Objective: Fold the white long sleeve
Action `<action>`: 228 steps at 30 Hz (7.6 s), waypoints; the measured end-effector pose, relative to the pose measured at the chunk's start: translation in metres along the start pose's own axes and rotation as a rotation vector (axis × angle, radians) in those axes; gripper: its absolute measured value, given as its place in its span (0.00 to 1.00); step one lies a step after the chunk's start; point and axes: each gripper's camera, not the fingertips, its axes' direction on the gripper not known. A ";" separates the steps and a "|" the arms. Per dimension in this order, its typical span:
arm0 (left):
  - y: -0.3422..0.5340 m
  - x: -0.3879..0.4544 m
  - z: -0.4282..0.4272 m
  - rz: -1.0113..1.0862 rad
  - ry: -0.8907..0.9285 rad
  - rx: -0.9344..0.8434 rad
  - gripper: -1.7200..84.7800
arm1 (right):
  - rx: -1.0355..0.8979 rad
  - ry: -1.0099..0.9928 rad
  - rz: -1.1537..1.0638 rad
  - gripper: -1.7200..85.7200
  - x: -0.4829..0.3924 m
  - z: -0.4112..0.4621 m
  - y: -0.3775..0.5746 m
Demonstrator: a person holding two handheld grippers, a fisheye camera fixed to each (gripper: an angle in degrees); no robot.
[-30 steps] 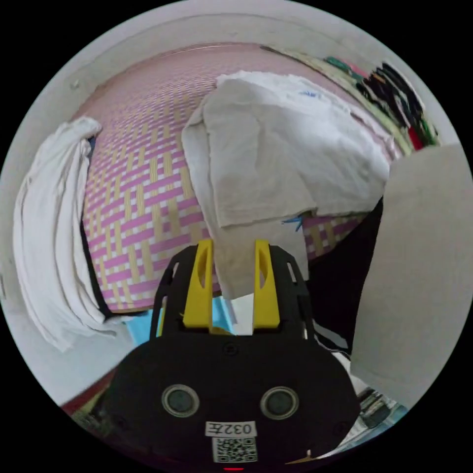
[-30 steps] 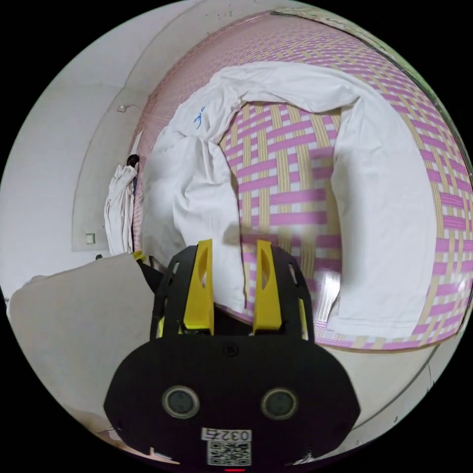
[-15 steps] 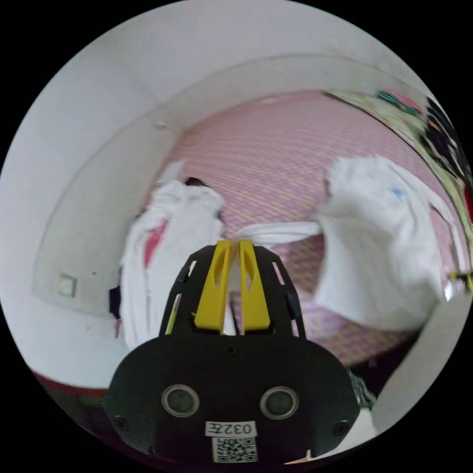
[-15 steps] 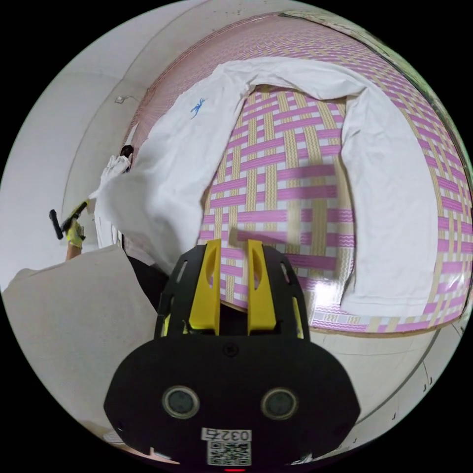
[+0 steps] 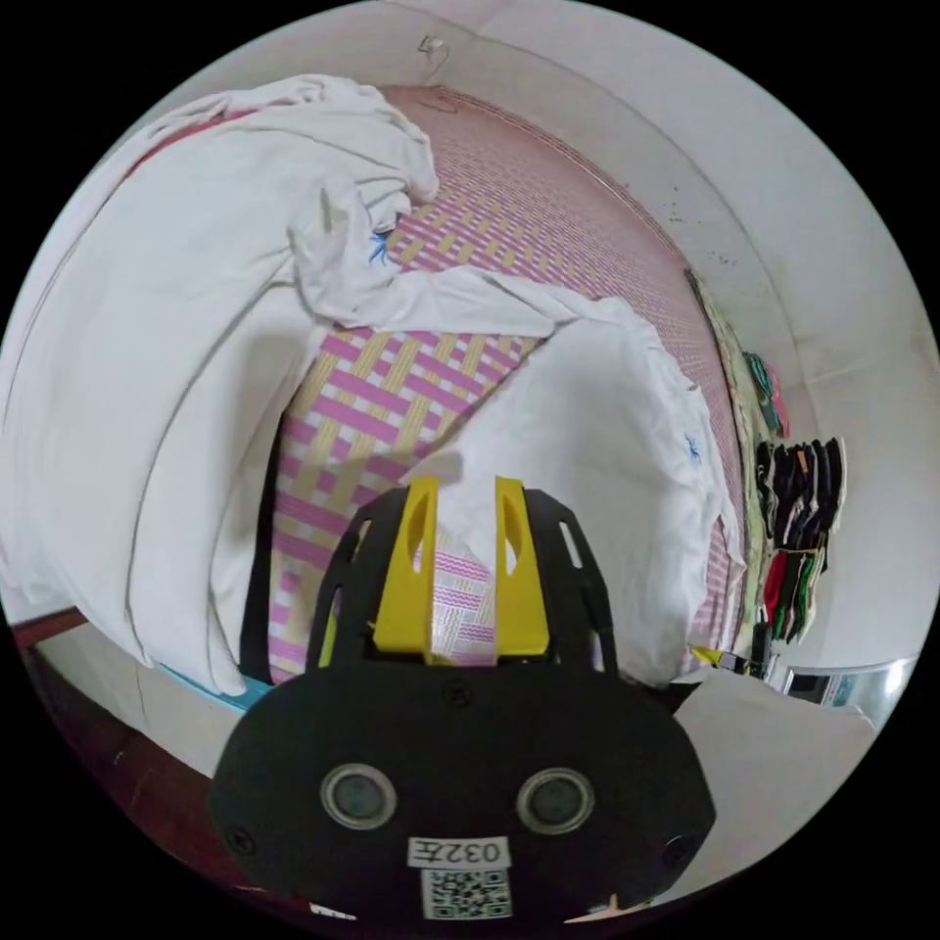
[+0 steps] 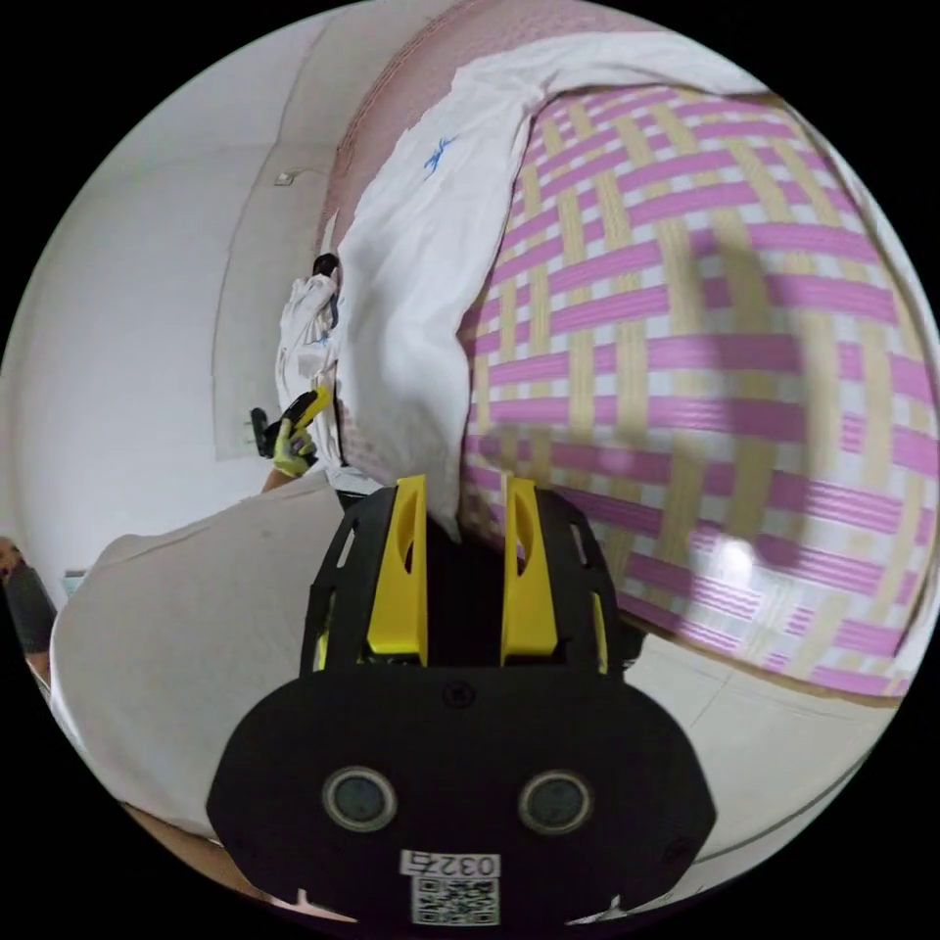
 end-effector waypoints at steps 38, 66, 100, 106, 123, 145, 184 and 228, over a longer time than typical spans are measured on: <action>0.108 -0.046 0.043 0.324 0.598 -0.360 0.00 | 0.054 0.216 0.137 0.01 0.046 -0.077 0.053; 0.049 0.056 0.097 0.306 0.222 -0.180 0.01 | 0.145 0.416 -0.197 0.01 -0.036 -0.007 -0.029; -0.277 0.161 0.131 0.598 -0.323 -0.383 0.11 | 0.195 0.658 -0.103 0.01 -0.072 -0.075 -0.256; -0.282 0.185 0.168 0.687 -0.399 -0.537 0.10 | 0.182 0.657 -0.035 0.01 -0.051 -0.084 -0.267; -0.030 0.330 0.025 0.658 -1.150 0.402 0.01 | 0.211 0.673 -0.046 0.01 -0.040 -0.102 -0.269; -0.088 0.074 0.022 0.095 -0.199 0.008 0.10 | 0.263 0.520 -0.119 0.01 -0.092 -0.087 -0.067; -0.046 0.007 -0.110 0.200 -0.138 0.500 0.01 | 0.236 0.533 -0.041 0.01 -0.145 -0.031 -0.047; -0.145 0.284 0.142 0.543 -0.159 0.021 0.01 | 0.363 0.681 -0.305 0.01 -0.119 -0.072 -0.273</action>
